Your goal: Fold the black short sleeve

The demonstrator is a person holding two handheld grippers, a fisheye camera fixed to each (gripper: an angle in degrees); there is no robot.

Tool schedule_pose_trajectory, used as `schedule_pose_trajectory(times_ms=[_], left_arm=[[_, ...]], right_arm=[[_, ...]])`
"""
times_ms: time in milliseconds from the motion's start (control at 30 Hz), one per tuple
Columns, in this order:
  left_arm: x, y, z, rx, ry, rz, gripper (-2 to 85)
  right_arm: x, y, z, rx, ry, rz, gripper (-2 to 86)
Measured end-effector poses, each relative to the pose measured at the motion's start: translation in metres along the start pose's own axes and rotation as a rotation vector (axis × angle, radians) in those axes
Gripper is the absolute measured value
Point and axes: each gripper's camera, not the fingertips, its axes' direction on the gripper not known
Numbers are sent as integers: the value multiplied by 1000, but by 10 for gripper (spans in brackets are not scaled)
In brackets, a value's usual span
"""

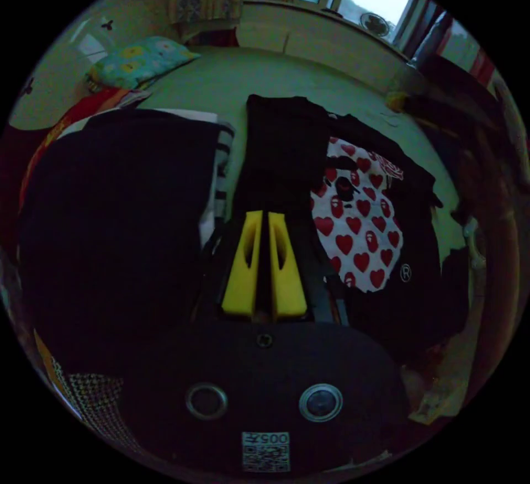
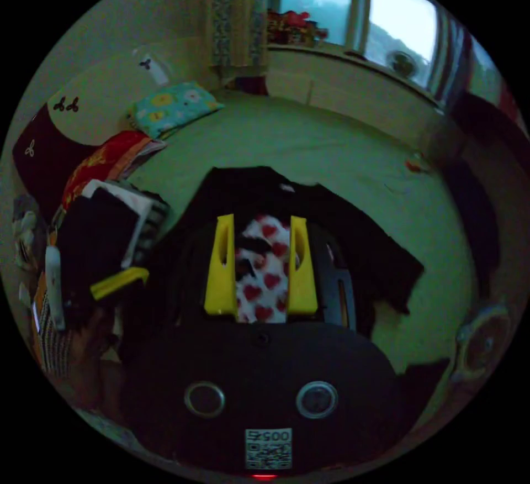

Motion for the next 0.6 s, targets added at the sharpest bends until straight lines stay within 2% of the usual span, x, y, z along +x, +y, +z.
schedule_pose_trajectory(times_ms=[100,233,467,600], left_arm=[[29,30,-30,-4,-8,97,40],[55,86,-79,6,-88,208,56],[72,187,-179,-22,-114,161,73],[70,252,-217,-62,-153,135,79]], right_arm=[[58,95,-40,-139,93,100,112],[94,205,-90,-202,84,154,124],[113,344,-166,-249,71,136,126],[128,402,-197,-261,128,207,115]])
